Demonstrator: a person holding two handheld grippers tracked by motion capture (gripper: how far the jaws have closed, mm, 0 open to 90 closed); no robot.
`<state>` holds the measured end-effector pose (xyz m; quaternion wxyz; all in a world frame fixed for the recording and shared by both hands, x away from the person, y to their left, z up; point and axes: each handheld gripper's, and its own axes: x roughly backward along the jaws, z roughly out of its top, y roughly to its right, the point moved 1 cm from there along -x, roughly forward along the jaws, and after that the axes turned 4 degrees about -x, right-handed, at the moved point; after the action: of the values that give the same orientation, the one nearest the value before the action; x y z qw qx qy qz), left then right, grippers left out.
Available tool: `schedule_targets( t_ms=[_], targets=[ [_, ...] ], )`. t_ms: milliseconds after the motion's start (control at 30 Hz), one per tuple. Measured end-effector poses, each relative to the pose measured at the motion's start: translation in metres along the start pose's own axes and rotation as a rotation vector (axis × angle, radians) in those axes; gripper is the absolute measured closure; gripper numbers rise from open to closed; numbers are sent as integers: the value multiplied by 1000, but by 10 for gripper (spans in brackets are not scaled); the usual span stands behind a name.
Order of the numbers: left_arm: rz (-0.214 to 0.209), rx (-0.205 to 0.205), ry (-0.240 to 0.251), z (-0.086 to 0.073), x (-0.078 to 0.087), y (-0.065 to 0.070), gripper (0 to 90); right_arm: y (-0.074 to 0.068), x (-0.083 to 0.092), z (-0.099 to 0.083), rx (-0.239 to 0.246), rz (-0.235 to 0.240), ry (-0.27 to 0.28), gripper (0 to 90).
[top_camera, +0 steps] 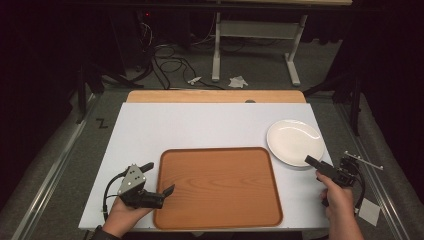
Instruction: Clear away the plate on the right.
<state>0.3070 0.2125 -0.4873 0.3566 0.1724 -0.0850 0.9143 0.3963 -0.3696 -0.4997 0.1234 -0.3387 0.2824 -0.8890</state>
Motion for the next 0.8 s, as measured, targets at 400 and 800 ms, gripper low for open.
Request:
schedule_targets(
  t_ms=[400, 800],
  targets=[
    [1, -6, -2, 0, 1, 1, 2, 9, -4, 1, -137, 49, -41, 179],
    [3, -8, -2, -2, 3, 3, 2, 15, -11, 3, -225, 48, -50, 203]
  ],
)
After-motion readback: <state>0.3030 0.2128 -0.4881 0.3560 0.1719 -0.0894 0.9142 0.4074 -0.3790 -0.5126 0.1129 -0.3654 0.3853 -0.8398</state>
